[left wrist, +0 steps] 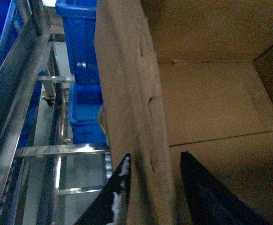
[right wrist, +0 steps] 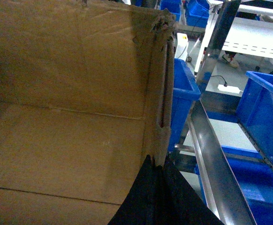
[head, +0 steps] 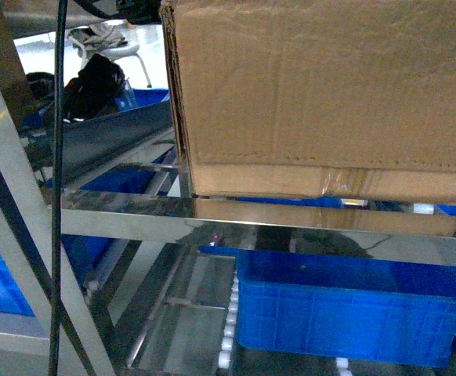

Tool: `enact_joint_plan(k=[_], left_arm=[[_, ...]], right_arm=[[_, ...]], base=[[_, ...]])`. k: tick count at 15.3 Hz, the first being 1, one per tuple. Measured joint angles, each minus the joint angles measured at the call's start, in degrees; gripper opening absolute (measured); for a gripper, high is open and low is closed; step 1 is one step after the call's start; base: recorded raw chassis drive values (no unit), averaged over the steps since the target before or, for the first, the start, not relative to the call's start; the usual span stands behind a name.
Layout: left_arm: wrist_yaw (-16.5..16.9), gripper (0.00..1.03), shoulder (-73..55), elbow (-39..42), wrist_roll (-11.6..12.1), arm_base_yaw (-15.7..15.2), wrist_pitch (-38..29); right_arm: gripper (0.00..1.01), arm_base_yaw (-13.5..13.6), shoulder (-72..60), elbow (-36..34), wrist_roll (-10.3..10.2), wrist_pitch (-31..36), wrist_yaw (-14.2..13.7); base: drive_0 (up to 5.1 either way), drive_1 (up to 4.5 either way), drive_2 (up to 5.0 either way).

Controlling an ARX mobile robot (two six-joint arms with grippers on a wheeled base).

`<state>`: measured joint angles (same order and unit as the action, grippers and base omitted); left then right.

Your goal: Sort boxes to right shelf from conveyor

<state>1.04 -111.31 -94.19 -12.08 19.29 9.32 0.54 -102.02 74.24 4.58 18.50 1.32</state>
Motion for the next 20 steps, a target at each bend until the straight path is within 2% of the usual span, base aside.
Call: enact_joint_plan(k=[1,4,6,7,8,10,11,13,16,17,20], left_arm=[[-0.02,0.41,-0.09,-1.09,0.02,-0.04,-0.35],[0.26,0.78,-0.11,-1.36,-0.22,0.00,-2.60],[0.57,0.85,-0.11,-1.11,-0.85,0.00,-4.20],[0.90,0.96,-0.11,-0.83,-1.27,-0.07,-5.05],[1.16,0.99,-0.11,-0.11,-1.70,-0.33,-6.19],[1.49,0.98,-0.11,0.79,-2.40,-0.70,-7.89],[1.55,0.98,-0.11,0.79,-2.62,-1.05,-8.98],[1.97,0.98,0.52,1.77,-2.75,-1.22,-10.36],[1.77,0.98,5.38,8.24,-2.60,-0.94,-15.04],[1.51,0.98,7.19,10.64,-2.21,-0.83,-16.85],[1.27,0.98,12.44,18.56,-0.35,-0.31,-20.20]], right_arm=[[0.02,0.37,-0.07,0.07,0.04,0.33,-0.55],[0.35,1.01,-0.28,0.70,-0.24,2.10,-2.12],[0.42,1.03,-0.39,0.72,-0.55,3.30,-3.17],[0.53,1.03,-0.42,0.94,-1.40,4.28,-4.72],[0.66,1.07,-0.42,0.94,-1.81,6.10,-5.29],[0.95,1.66,-0.42,0.55,-2.49,11.80,-7.10],[1.00,1.99,-0.35,0.11,-2.69,13.31,-7.34],[0.98,2.89,0.76,-2.93,-2.84,14.60,-7.56],[0.98,4.46,6.82,-10.32,-2.49,20.96,-8.87],[0.98,4.76,8.92,-13.11,-1.84,23.61,-9.33],[0.98,4.72,14.25,-21.00,-1.38,25.88,-9.73]], base=[[0.0,0.00,0.0],[0.0,0.00,0.0],[0.0,0.00,0.0],[0.0,0.00,0.0],[0.0,0.00,0.0],[0.0,0.00,0.0],[0.0,0.00,0.0],[0.0,0.00,0.0],[0.0,0.00,0.0],[0.0,0.00,0.0],[0.0,0.00,0.0]])
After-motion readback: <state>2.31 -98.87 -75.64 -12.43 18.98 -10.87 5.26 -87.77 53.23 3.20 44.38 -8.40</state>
